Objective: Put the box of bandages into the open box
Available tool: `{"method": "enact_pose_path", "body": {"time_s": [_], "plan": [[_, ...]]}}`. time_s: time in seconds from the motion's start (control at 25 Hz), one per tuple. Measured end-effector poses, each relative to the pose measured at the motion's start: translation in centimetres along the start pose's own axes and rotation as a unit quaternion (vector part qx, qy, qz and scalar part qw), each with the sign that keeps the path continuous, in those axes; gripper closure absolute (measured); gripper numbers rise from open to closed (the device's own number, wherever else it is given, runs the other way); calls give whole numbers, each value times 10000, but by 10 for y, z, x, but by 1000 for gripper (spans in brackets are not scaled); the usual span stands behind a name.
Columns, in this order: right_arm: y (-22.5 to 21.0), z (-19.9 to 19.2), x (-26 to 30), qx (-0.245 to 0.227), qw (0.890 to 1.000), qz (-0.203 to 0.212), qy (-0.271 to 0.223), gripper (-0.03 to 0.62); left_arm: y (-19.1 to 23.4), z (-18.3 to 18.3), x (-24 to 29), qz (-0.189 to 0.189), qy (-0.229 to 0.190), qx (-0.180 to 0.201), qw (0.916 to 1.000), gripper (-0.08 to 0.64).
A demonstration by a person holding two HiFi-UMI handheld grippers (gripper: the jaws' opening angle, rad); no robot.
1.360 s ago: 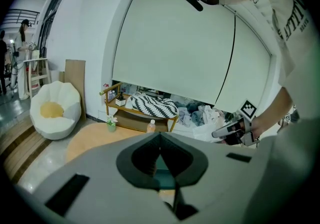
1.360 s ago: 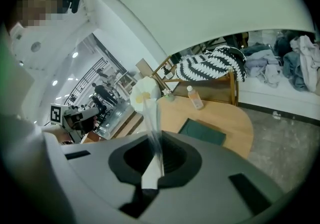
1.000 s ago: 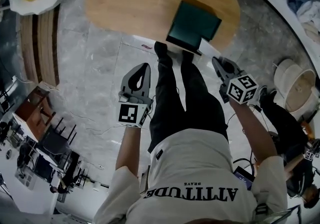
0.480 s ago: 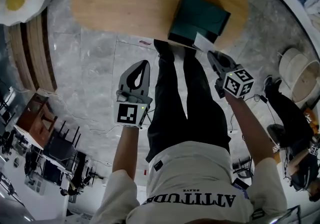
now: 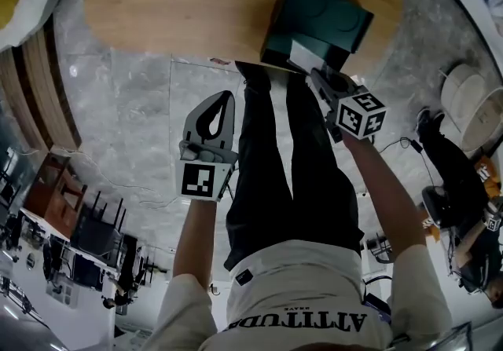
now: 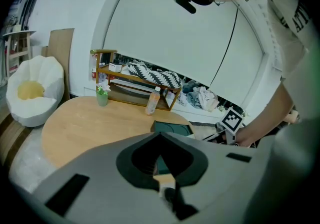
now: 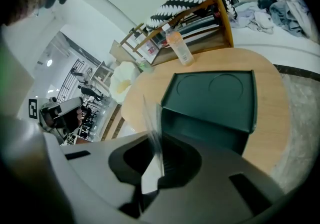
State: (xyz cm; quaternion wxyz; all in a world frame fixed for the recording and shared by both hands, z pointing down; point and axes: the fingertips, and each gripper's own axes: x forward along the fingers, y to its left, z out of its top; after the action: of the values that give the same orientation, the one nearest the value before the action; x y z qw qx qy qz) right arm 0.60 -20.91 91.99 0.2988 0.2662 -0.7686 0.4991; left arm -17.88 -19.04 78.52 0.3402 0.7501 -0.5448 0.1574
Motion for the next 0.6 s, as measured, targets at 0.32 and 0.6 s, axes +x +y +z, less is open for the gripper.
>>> {"method": "enact_pose_path", "body": {"time_s": [0.32,0.6], "plan": [[-28,-12,53,297,9990,0,339,565,11,-22,30,-72,158,-128,9998,540],[-41,-26,89,403,9971,-33,650,565,14,-48,35,-126,337,-213,9991,540]]}}
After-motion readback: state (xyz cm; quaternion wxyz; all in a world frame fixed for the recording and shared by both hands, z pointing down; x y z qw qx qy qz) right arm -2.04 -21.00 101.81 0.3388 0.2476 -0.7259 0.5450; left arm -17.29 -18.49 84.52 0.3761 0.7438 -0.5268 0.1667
